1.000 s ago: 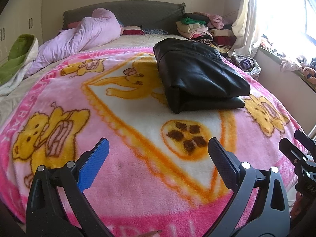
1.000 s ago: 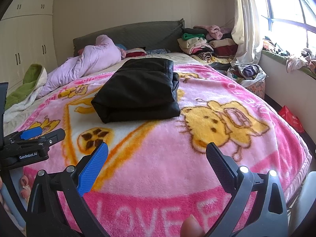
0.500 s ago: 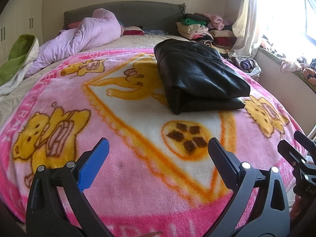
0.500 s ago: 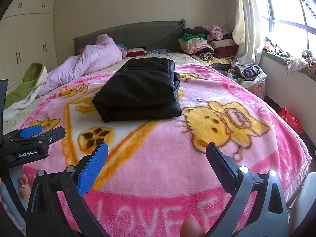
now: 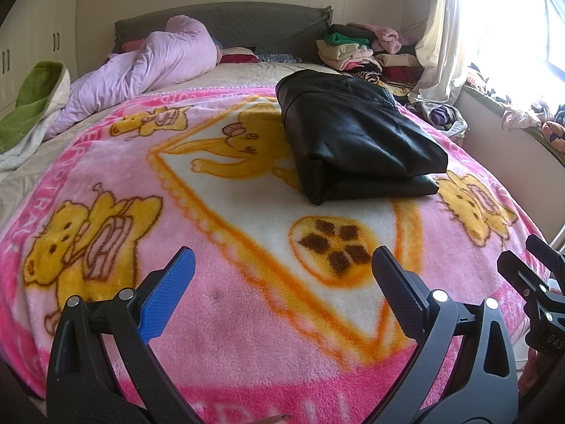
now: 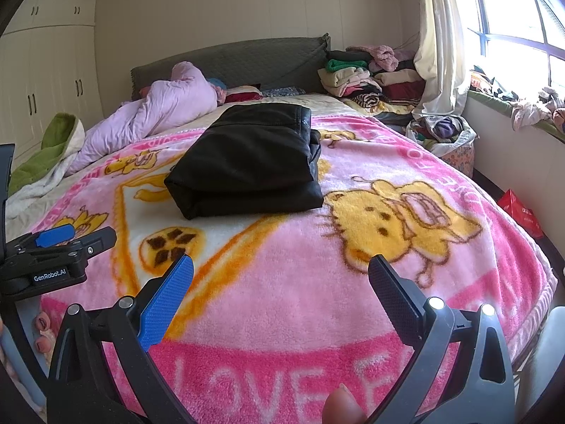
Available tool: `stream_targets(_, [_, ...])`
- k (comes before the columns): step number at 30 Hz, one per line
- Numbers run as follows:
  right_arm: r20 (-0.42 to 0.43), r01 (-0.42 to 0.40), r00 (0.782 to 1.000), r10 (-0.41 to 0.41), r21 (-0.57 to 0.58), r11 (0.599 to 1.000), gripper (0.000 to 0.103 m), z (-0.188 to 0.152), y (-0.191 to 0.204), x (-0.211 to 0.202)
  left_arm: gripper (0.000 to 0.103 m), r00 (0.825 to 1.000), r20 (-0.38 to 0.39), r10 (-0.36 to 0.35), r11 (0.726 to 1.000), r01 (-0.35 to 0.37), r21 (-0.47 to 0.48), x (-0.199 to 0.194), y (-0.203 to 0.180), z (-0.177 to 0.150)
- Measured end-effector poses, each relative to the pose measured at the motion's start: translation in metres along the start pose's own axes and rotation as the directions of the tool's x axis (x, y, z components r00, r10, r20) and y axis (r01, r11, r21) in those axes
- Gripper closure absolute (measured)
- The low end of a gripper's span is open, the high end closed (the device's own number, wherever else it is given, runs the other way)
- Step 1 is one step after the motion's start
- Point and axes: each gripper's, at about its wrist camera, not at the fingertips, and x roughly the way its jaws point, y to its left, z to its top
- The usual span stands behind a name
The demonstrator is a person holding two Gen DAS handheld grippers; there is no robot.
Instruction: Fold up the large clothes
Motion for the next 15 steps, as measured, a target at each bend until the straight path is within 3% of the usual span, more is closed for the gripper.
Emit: stream_targets(15, [0.001,0.004,1.0,-0.004,-0.001,1.0,0.004,-0.0026,-0.0005,-0.0003,0.009,1.0,-0.001,0.008,1.0,-0.008,-0.001,-0.0013,0.0021,0.0004])
